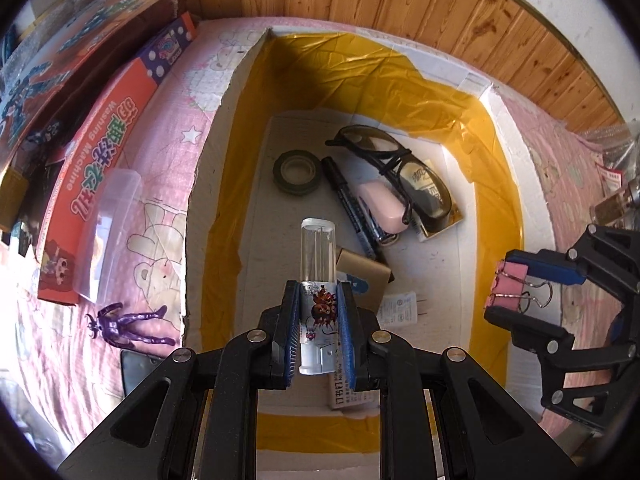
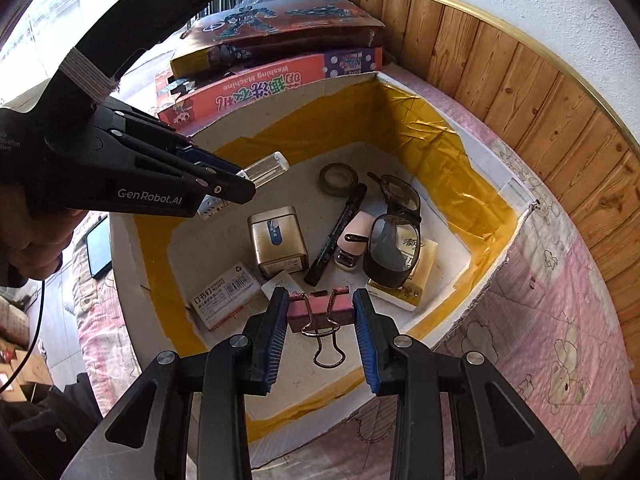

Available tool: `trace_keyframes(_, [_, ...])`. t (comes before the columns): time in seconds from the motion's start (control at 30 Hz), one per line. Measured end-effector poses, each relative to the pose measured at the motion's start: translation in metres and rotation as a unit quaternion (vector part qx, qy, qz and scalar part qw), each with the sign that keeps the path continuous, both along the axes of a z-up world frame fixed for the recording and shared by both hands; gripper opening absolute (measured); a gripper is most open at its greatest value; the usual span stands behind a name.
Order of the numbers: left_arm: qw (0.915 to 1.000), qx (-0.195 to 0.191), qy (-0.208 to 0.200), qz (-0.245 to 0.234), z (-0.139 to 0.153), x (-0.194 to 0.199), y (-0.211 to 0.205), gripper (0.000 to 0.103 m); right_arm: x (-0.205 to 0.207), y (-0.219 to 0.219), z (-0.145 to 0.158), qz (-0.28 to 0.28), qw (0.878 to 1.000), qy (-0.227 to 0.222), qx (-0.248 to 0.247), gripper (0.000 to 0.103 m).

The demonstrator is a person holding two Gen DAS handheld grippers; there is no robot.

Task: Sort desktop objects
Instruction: 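Open both tools to drop the tube and binder clip into the box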

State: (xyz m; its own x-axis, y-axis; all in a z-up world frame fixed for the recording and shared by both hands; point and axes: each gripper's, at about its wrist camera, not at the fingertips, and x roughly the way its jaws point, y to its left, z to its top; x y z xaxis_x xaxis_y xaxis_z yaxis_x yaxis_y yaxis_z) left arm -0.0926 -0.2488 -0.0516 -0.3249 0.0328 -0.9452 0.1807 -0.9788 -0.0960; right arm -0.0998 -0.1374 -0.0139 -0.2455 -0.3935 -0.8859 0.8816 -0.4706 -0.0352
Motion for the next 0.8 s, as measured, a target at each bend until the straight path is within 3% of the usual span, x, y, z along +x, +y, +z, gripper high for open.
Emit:
trace_keyframes(0.23, [0.999,-0.024,-0.034,-0.013,-0.013,0.001,0.002,0.019,-0.008,-0.013,-0.014,0.03,0.999,-0.005,0.041,0.034])
trace_keyframes(0.47, [0.9982,-0.04,-0.042,-0.011,-0.016,-0.003,0.005,0.02,-0.018,-0.017,-0.026,0.038,0.997,-0.007,0.062,0.035])
trace_keyframes(0.6, [0.9982,-0.039,-0.044,-0.012,-0.013,-0.003,0.006,0.033,-0.021,-0.015,-0.024,0.029,0.998,-0.01,0.054,0.037])
trace_keyframes(0.8, [0.998,-0.047,-0.04,-0.015,-0.006,-0.001,0.014,0.038,-0.022,-0.01,-0.017,0.019,0.999,-0.017,0.037,0.04])
